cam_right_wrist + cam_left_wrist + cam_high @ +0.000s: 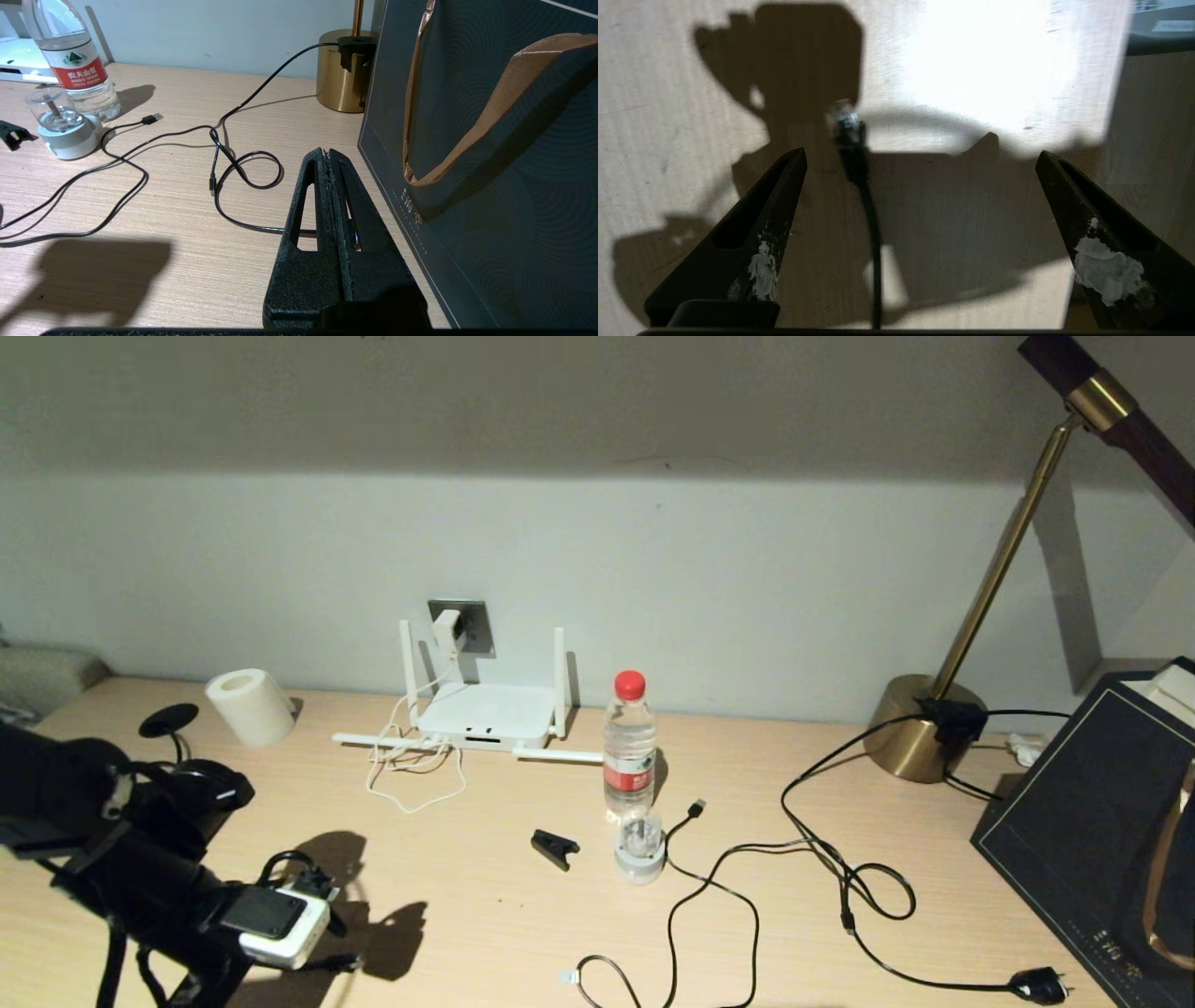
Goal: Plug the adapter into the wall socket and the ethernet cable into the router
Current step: Pick up cable
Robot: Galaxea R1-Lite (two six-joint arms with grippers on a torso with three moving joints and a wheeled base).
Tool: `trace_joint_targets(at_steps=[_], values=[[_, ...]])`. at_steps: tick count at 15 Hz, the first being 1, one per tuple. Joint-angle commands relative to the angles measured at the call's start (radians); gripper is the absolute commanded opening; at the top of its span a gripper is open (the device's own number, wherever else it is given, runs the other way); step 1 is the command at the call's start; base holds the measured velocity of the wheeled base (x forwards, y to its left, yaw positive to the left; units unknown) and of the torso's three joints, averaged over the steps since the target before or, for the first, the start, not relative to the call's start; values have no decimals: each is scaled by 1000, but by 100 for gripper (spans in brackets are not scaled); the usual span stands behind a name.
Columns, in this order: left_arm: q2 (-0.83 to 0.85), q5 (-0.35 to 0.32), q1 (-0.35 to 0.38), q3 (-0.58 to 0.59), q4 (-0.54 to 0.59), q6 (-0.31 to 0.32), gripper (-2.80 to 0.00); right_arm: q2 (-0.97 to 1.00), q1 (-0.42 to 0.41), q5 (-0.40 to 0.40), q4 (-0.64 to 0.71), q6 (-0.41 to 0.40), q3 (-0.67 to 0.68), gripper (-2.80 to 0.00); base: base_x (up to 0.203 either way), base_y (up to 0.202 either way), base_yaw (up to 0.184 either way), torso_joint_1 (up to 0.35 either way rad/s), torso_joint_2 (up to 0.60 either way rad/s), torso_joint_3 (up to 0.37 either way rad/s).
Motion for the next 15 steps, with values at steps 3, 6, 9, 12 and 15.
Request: trace_joint_targets(at_steps=[3,6,9,12,15], values=[[66,-1,3,-2,-41,-7,0,2,0,0,0,0,35,-280,0,0,0,0,0,0],[81,-1,4,1,-57,-20,0,2,0,0,0,0,35,-280,0,0,0,0,0,0],[89,-1,4,1,-57,-21,-280,2,0,0,0,0,35,-280,0,0,0,0,0,0],[95,0,4,4,-60,-37,-280,2,0,0,0,0,35,-280,0,0,0,0,0,0],[104,3,11,13,-63,-46,-280,2,0,0,-1,0,34,-280,0,0,0,0,0,0]])
